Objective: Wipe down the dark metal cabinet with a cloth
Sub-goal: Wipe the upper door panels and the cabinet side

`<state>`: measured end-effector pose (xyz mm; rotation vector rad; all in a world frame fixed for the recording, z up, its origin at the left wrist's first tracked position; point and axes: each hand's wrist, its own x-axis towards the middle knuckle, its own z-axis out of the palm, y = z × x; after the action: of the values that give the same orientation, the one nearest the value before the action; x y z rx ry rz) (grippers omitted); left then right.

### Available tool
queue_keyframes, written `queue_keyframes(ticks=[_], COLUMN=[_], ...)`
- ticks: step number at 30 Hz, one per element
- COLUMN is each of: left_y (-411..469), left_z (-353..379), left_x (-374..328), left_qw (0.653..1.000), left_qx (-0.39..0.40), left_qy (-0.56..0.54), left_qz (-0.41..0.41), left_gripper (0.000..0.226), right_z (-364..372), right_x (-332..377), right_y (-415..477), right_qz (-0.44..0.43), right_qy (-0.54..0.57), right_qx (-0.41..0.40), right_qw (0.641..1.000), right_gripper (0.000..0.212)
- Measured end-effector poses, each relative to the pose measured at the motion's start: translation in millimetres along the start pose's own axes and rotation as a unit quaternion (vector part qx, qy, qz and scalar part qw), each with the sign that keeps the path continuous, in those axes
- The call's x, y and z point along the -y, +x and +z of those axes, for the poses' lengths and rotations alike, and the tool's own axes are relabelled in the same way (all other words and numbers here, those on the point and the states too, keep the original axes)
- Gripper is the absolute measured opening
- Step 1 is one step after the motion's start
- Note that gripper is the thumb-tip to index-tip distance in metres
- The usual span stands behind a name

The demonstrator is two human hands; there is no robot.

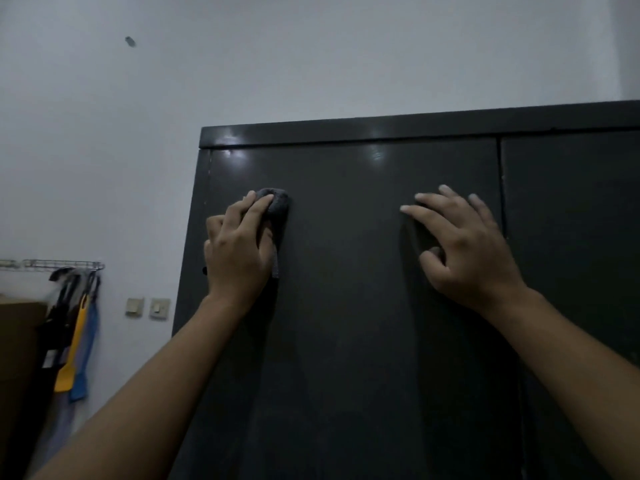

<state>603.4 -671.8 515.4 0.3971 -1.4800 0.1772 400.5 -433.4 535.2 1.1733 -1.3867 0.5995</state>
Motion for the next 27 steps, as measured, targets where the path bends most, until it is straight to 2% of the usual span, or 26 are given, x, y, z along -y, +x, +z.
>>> queue_keyframes(ticks=[2, 5, 7, 10, 13, 17, 22, 24, 27], left_y=[-13, -19, -17, -32, -61, -103, -103, -82, -42], left_z=[6, 20, 26, 33, 29, 23, 3, -4, -11], left_x=[-2, -24, -43, -66, -75, -65, -24, -1, 27], left_qw=[0.999, 0.994, 0.994, 0.998, 0.983, 0.941, 0.88, 0.895, 0.945], left_qx=[-0.027, -0.071, -0.067, -0.024, 0.04, 0.112, 0.146, 0.128, 0.085], left_qy=[-0.017, -0.035, -0.043, -0.045, -0.055, -0.047, 0.002, 0.014, 0.04], left_qz=[-0.025, -0.082, -0.073, 0.049, 0.172, 0.315, 0.453, 0.428, 0.315], left_gripper=[0.051, 0.047, 0.047, 0.049, 0.049, 0.045, 0.049, 0.049, 0.049], right_z=[9, 19, 17, 15, 18, 18, 18, 16, 16], right_x=[8, 10, 10, 9, 10, 9, 14, 18, 33], right_y=[8, 8, 8, 8, 7, 6, 4, 7, 23], right_qz=[0.01, 0.019, 0.019, 0.018, 0.014, 0.004, -0.007, 0.007, -0.022], right_qy=[0.032, 0.024, 0.032, 0.038, 0.024, -0.01, -0.04, -0.037, 0.001], right_qx=[-0.017, -0.045, -0.049, -0.048, -0.055, -0.05, -0.039, -0.05, -0.031], right_qw=[0.999, 0.999, 0.998, 0.998, 0.998, 0.999, 0.998, 0.998, 0.999], right_gripper=[0.068, 0.066, 0.065, 0.062, 0.063, 0.065, 0.067, 0.063, 0.053])
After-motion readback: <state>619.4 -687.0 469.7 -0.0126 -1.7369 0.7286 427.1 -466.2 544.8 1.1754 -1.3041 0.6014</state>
